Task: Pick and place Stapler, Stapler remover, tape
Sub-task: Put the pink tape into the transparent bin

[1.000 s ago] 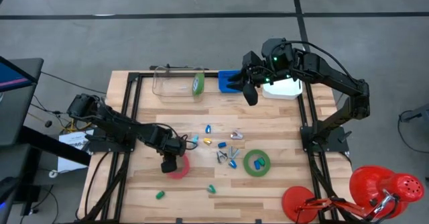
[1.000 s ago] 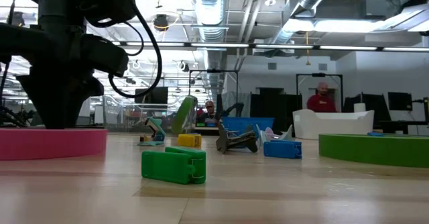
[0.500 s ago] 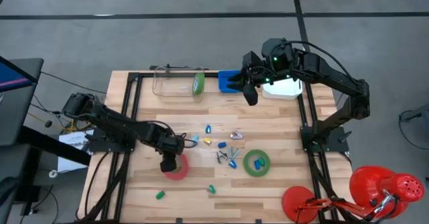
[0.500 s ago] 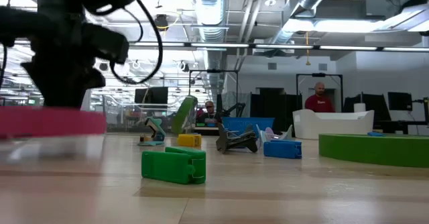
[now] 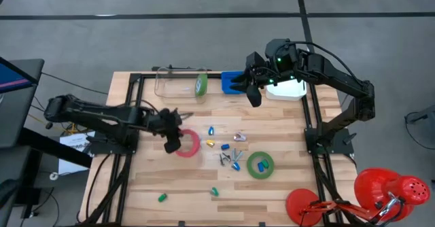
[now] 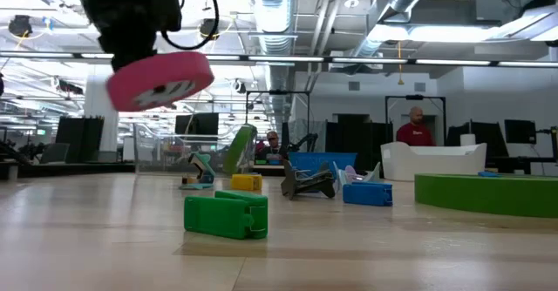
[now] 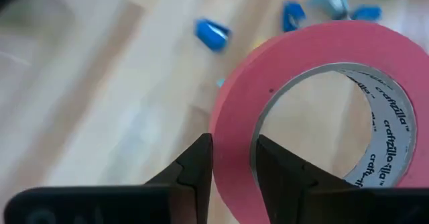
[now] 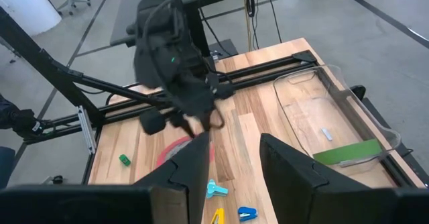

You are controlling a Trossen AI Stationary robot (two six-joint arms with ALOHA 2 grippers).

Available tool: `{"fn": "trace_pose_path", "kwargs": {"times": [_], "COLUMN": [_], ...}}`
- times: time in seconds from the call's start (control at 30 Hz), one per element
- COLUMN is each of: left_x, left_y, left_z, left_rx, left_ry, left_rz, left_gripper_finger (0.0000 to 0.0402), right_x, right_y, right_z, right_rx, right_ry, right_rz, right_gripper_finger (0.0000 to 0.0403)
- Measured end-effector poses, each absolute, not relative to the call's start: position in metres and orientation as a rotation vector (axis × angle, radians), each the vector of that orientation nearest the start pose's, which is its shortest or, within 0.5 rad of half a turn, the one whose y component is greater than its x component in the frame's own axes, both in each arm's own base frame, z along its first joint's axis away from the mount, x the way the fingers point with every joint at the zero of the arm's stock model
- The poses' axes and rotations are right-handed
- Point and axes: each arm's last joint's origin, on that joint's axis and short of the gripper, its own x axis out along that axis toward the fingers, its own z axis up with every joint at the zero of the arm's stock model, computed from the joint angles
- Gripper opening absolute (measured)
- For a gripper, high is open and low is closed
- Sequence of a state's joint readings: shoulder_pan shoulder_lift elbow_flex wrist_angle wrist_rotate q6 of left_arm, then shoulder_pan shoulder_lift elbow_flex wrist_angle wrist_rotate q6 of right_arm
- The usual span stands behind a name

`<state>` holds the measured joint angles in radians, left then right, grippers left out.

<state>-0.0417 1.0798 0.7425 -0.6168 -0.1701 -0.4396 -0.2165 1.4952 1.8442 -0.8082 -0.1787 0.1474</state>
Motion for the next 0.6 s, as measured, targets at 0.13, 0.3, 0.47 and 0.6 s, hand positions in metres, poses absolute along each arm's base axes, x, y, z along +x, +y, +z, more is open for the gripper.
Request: {"fn": "trace_pose_path", "kwargs": {"times": [0.13,0.3,0.47,0.6], "left_x": [0.199,0.201,0.199,0.194], "left_y": [0.016,0.039,0.066,0.088], "left_z": [0.239,0.242,0.247,0.251], "left_rx": [-0.283,-0.251,-0.199,-0.155], "left_ry": [0.859,0.804,0.739,0.697], "left_rz": [0.397,0.461,0.571,0.675], "left_gripper_finger": [0.0092,0.0092,0.0092,0.0092], "right_x": [0.29,0.29,0.29,0.29], "right_y": [-0.059,-0.059,-0.059,-0.059], "right_z": [0.464,0.464,0.464,0.464], "right_rx": [0.236,0.238,0.238,0.238], "right_ry": [0.447,0.447,0.447,0.447], "right_rz": [-0.07,-0.071,-0.071,-0.071], "right_gripper_finger": [0.0124,0.0124,0.0124,0.0124]}}
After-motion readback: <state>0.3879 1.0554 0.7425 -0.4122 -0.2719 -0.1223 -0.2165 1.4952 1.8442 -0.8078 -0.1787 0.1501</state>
